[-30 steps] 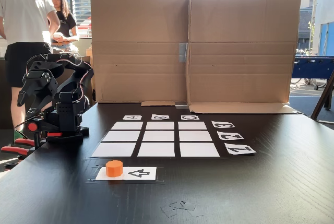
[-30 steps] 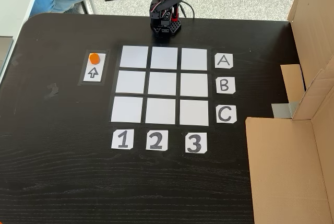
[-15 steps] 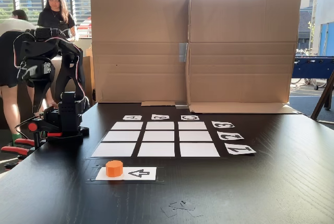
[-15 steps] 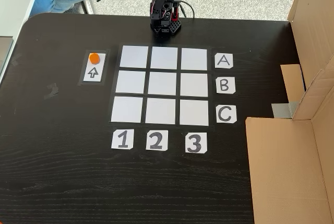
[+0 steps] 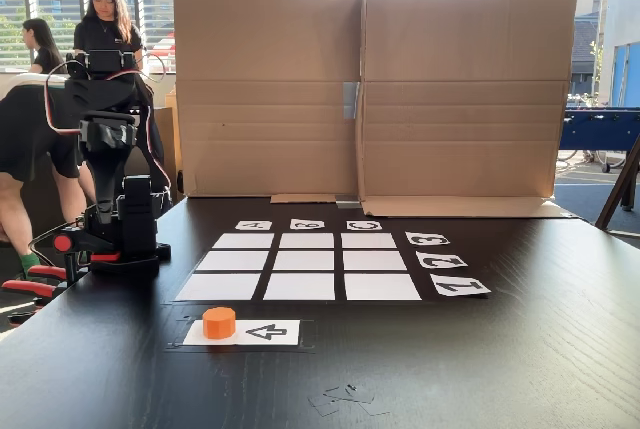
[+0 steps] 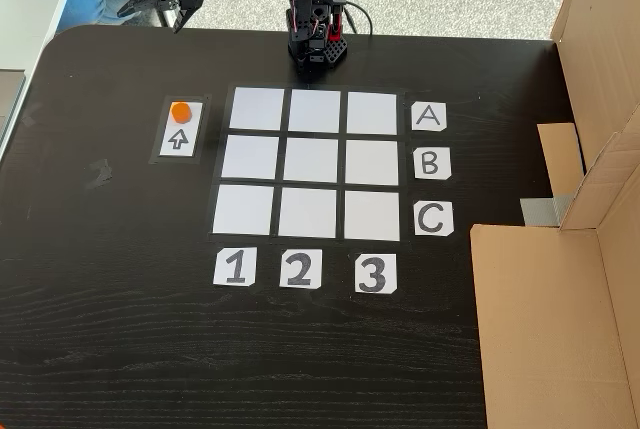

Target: Pick up the round, orange token and place it in the grid on square A3.

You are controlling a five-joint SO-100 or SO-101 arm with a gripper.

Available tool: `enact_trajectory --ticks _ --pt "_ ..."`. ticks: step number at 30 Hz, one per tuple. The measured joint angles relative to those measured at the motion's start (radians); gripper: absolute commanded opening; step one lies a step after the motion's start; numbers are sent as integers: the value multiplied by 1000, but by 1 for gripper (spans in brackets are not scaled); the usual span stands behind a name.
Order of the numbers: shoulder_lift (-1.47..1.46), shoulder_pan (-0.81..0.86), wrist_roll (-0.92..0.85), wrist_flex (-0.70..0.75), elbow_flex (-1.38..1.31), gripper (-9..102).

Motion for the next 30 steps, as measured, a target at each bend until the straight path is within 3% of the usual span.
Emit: enact_trajectory --ticks 30 --pt "-319 -190 -169 0 -32 67"
